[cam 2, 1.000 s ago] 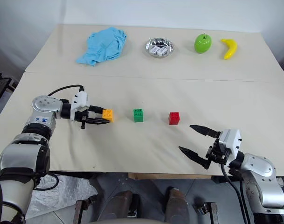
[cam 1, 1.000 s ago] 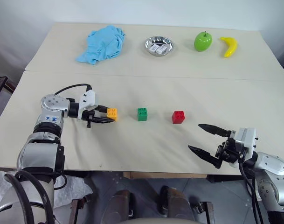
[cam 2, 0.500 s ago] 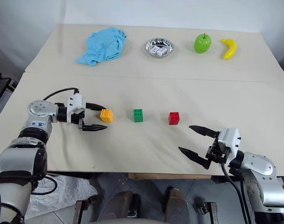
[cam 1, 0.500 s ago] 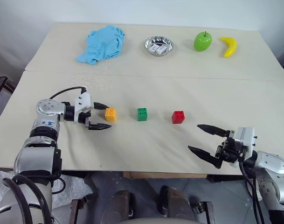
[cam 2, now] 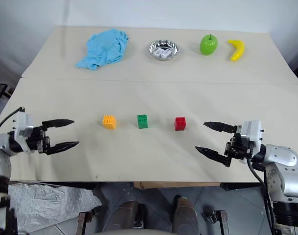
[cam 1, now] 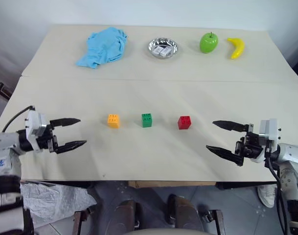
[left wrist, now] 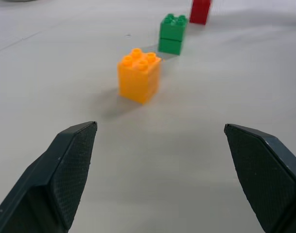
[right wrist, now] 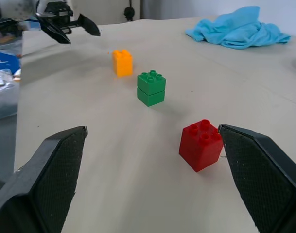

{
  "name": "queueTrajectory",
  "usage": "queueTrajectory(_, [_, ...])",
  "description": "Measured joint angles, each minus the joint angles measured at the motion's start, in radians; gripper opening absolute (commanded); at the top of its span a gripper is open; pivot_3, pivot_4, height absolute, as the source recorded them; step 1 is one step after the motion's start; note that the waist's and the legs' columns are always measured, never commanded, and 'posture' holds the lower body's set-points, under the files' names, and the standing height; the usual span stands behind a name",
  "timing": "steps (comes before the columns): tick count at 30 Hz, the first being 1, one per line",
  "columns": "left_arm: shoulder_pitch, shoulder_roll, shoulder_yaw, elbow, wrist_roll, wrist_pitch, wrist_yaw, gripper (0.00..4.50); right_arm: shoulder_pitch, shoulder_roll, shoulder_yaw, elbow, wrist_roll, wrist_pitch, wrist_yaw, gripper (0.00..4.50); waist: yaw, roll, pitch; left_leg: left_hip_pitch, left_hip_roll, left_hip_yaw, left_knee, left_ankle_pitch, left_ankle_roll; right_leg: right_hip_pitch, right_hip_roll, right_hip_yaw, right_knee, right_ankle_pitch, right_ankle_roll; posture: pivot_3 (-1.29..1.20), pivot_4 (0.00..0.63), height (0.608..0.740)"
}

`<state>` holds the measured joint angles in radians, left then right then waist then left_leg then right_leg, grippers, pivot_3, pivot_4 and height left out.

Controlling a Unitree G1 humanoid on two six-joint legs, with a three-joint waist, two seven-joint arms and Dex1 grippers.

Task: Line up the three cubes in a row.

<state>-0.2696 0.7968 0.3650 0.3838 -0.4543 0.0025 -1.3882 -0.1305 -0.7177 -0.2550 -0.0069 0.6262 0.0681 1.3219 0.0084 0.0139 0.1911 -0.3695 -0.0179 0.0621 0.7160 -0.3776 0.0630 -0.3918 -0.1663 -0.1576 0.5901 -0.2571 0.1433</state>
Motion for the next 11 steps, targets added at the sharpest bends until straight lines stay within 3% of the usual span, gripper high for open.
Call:
queueTrajectory(5, [0.047, 0.0, 0.027, -0.141, -0.023, 0.022, 0.089, 4.47, -0.089, -0.004, 0.009, 0.071, -0.003, -0.004, 0.064, 4.5, 0.006, 0.0, 0.0, 0.001, 0.0, 0.0, 0.0, 0.0, -0.001, 0.0, 0.0, 0.0, 0.0, 0.0, 0.0, 0.0, 0.15, 0.74])
queueTrajectory(11, [0.02, 0.0, 0.008, -0.083, 0.009, -0.035, 0.12, 4.47, -0.145, 0.006, 0.039, 0.157, -0.04, -0.047, 0.102, 4.5, 0.002, 0.001, 0.0, 0.001, -0.001, 0.002, -0.001, 0.0, -0.001, -0.001, 0.0, 0.0, 0.0, 0.0, 0.0, 0.0, 0.15, 0.74])
